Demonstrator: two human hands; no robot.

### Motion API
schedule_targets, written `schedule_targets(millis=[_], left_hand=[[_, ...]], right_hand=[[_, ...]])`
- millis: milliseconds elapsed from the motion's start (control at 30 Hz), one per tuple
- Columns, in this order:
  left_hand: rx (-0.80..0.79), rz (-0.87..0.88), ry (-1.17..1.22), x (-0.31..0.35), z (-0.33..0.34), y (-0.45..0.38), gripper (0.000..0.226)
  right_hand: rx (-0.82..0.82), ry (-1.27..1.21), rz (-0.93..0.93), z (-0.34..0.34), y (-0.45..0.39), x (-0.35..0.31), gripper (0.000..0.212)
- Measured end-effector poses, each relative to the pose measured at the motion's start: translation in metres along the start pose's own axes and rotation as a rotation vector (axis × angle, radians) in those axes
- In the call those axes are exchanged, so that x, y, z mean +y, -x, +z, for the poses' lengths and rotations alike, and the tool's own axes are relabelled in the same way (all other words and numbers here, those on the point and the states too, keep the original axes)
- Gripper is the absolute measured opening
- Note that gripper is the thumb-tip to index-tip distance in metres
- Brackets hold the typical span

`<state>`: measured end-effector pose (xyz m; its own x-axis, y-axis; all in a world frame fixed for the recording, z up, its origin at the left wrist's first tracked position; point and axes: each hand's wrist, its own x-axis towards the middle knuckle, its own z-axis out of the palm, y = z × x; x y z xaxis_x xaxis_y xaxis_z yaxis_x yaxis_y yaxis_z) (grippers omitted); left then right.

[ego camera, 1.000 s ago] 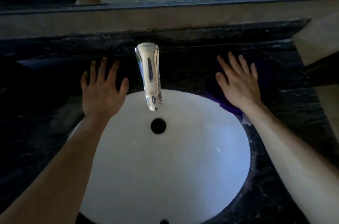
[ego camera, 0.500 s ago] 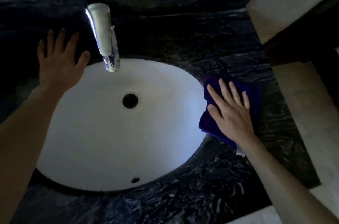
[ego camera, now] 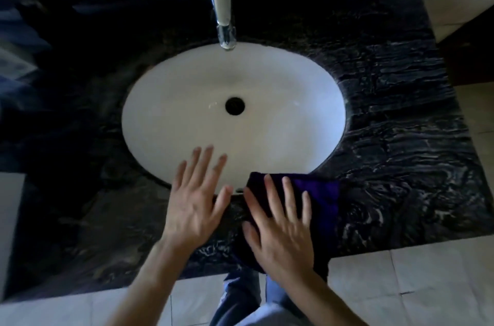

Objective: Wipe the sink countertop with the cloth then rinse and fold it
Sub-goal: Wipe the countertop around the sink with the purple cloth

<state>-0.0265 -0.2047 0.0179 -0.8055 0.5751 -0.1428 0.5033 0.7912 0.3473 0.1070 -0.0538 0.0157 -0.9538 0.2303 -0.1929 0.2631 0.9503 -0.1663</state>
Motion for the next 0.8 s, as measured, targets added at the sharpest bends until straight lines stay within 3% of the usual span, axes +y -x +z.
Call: schedule_targets(millis=[133,267,400,500,700,800], left_hand=[[-0.086,-0.035,-0.103,0.018,0.021,0.036,0.064],[-0.122,-0.029,-0.199,0.025,0.032,0.035,0.065],[-0.115,-0.059,-0.198,0.050,0.039,0.023,0.064],[-0.143,0.076,-0.175,0.099,0.052,0.003,0.065],[-0.183,0.228,-0.142,0.196,0.079,-0.060,0.066],[-0.205,0.210,-0.159,0.219,0.082,-0.076,0.068]], right_hand=[[-0.008,-0.036,-0.088,0.008,0.009,-0.010,0.057],[0.024,-0.054,-0.096,0.010,0.017,0.021,0.054],[0.048,-0.046,0.039,0.001,0.024,0.076,0.056],[0.063,-0.012,0.153,-0.012,0.024,0.135,0.056],[0.112,0.040,0.391,-0.050,-0.046,0.291,0.056],[0.128,0.013,0.493,-0.058,-0.071,0.316,0.056]])
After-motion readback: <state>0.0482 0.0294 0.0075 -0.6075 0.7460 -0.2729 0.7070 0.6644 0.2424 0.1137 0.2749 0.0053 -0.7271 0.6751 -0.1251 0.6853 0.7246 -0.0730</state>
